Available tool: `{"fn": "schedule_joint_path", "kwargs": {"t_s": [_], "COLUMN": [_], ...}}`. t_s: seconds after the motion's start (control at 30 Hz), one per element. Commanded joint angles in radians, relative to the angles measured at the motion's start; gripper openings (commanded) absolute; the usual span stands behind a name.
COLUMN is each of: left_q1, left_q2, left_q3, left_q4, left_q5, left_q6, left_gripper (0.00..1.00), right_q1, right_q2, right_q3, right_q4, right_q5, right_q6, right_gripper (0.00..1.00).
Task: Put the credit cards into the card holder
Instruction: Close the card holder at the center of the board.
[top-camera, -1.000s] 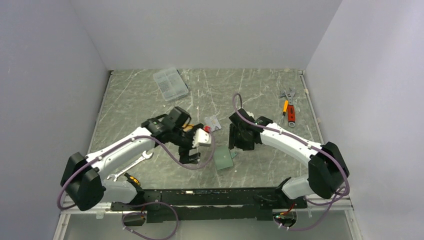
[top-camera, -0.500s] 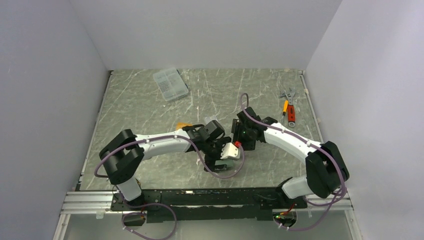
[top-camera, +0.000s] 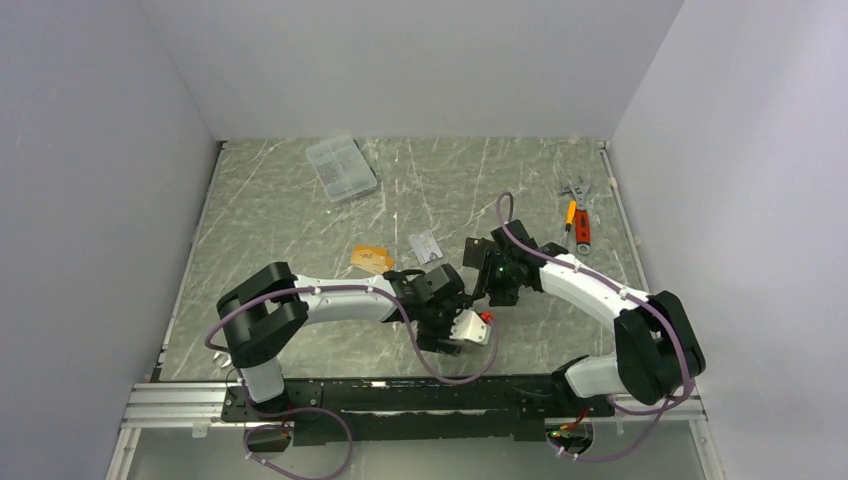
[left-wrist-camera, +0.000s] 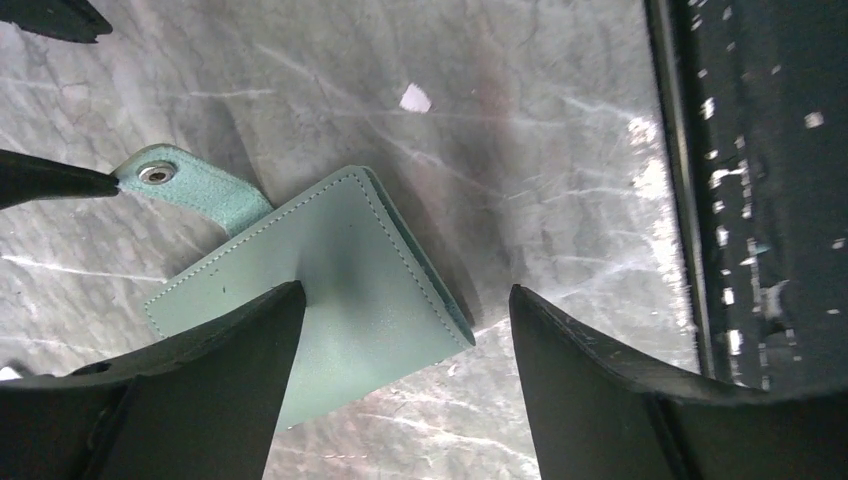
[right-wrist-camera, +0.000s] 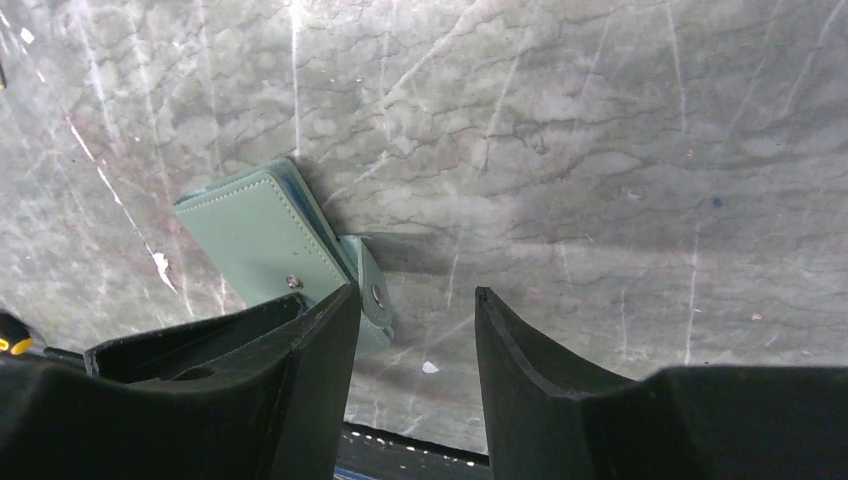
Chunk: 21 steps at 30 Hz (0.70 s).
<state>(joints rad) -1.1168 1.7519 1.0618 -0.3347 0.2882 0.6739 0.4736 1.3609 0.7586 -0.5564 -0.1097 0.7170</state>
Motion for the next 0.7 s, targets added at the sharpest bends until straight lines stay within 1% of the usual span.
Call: {"fn": "schedule_joint_path", "kwargs": {"t_s": [0.0,0.13,0.27,0.5,0.67], "left_q1": [0.001,0.008,0.016,0.038,0.057], "left_q2": [-0.029,-0.058,-0.073,-0.092,-0.129], "left_q3": [-0.042,-0.082,-0.087,-0.026,-0.012], "left_q4": [0.012,0.014,-0.020,-0.153,-0.198], "left_q5": [-0.082,-0.130,-0.125,-0.041,0.037], "left_q6": [0.059,0.108,0.146,0.150,0.136], "left_gripper": [0.80,0.73,0.65,0.54,0.54], "right_q1": [-0.003,-0.002,-0.003,-0.003,-0.001], "right_q2": [-0.041,-0.046,-0.046,-0.039,0.023], "right_q3": [-0.026,-0.038,-0.046,-0.026,0.049], "right_q4": [0.068,0.086,0.101,0.115,0.157], "right_q5": [-0.035,-0.043,-0.044,-0.041,-0.057], "right_q6": [0.013,0.017,0.024,0.019,-0.016], "right_gripper": [0.48,0.45,0.42,0.40,0.41]}}
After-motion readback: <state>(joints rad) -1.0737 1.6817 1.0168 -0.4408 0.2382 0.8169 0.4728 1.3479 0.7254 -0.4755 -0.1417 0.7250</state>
